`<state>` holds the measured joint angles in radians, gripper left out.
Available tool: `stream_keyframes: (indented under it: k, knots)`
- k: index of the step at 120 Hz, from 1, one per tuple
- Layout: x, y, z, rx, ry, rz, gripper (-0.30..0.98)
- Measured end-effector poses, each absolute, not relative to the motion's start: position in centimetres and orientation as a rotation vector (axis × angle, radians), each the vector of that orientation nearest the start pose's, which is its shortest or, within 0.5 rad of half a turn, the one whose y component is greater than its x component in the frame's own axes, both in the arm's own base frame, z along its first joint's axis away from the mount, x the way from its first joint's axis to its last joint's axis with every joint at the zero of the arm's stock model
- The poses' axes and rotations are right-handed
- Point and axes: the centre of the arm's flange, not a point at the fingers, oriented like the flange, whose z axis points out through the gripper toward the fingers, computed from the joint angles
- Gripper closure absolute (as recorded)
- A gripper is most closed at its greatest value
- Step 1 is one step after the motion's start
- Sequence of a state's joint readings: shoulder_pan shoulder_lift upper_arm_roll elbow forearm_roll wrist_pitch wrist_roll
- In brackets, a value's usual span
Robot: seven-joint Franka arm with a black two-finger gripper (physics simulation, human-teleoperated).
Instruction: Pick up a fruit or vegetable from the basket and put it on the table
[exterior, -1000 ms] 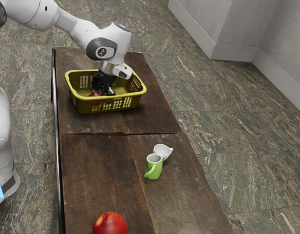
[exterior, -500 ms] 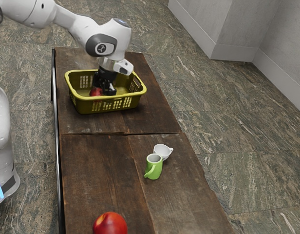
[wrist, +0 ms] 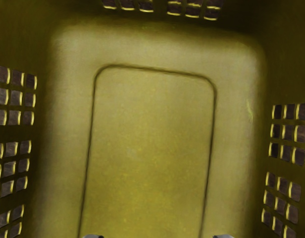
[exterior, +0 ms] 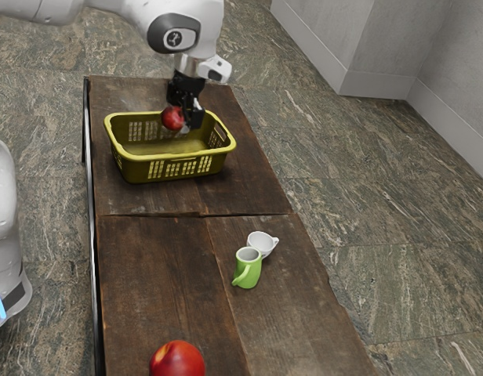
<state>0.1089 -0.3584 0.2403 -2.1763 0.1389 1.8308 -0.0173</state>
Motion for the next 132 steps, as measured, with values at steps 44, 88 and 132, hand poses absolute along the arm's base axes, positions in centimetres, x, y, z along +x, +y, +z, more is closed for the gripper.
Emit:
stream_keyframes:
  k: [44, 88, 132]
  knots:
    - [43.6, 11.0, 54.5, -3.067, -0.310, 0.020, 0.50]
    - [46.2, 5.7, 53.6, -3.092, -0.186, 0.058, 0.54]
    - [48.5, 1.1, 52.2, -3.102, -0.084, 0.098, 0.54]
